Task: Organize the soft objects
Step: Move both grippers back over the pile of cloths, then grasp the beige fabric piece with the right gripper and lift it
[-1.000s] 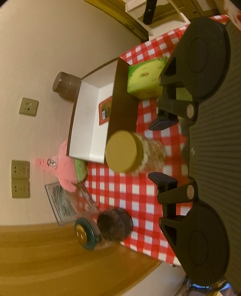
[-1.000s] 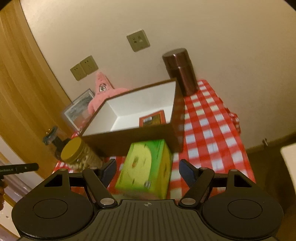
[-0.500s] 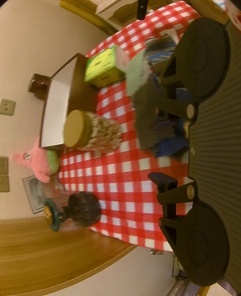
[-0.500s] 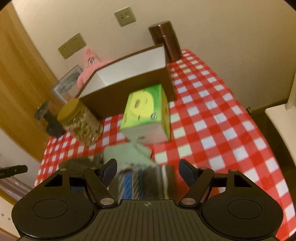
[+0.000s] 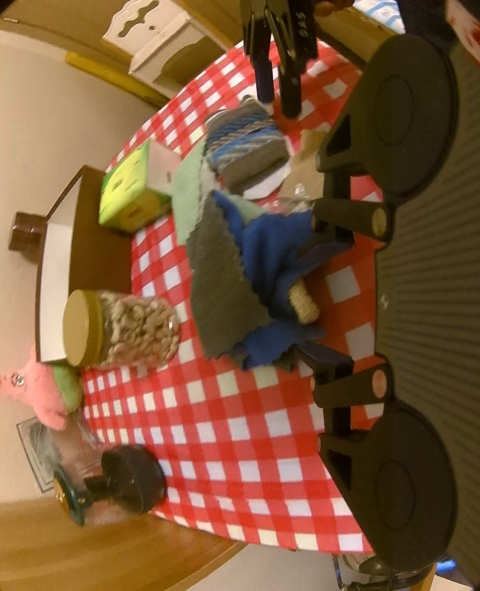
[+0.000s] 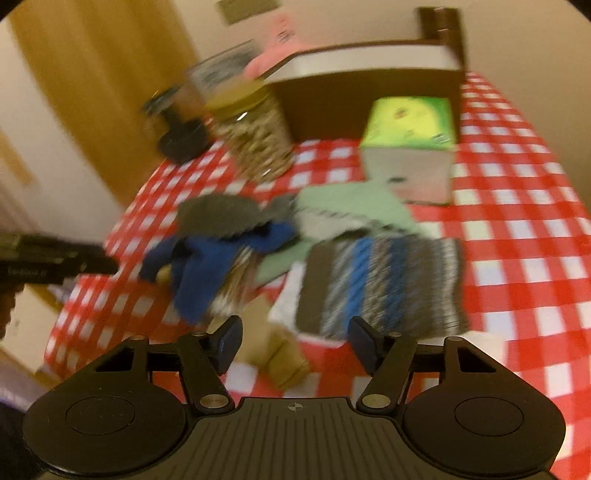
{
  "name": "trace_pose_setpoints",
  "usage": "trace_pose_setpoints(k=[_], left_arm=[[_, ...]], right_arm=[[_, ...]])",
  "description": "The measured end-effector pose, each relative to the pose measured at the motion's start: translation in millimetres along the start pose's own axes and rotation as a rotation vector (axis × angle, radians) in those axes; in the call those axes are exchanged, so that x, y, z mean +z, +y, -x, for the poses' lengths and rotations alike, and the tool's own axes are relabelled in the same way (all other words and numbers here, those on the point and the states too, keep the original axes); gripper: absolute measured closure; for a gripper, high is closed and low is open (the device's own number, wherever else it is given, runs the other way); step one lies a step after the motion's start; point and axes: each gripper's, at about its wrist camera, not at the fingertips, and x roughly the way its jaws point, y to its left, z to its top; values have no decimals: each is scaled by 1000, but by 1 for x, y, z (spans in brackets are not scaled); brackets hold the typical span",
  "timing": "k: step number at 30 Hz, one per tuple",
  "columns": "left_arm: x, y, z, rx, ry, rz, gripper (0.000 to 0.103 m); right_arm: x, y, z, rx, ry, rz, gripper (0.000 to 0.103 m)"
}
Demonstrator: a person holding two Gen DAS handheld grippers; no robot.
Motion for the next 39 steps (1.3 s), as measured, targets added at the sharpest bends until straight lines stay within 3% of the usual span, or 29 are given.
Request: trace_pose_setpoints(k=[7, 20, 23, 28, 37, 38, 39], left_arm=[[-14, -8, -10, -10, 24, -36, 57], [-29, -11, -23, -3, 58, -51, 57], [-31, -12, -24, -6, 61, -58, 57], [-32, -15, -25, -9, 53, -80, 57], [-32, -18, -30, -14, 48, -116, 57], [-32, -19, -30, -15, 47, -120, 57], [-32, -20, -30, -17, 46, -124, 57]], right_arm=[[-11, 13, -32, 38, 85, 110, 45], [-18, 28, -58, 17, 102, 204, 46], [-19, 33, -57, 34, 126, 228, 51], [-16, 36, -56, 27, 77, 247, 52], [-21, 49, -75, -7, 99, 344, 52], [-21, 50, -75, -13, 98, 357, 54], [-22, 51, -75, -19, 96, 370, 62]])
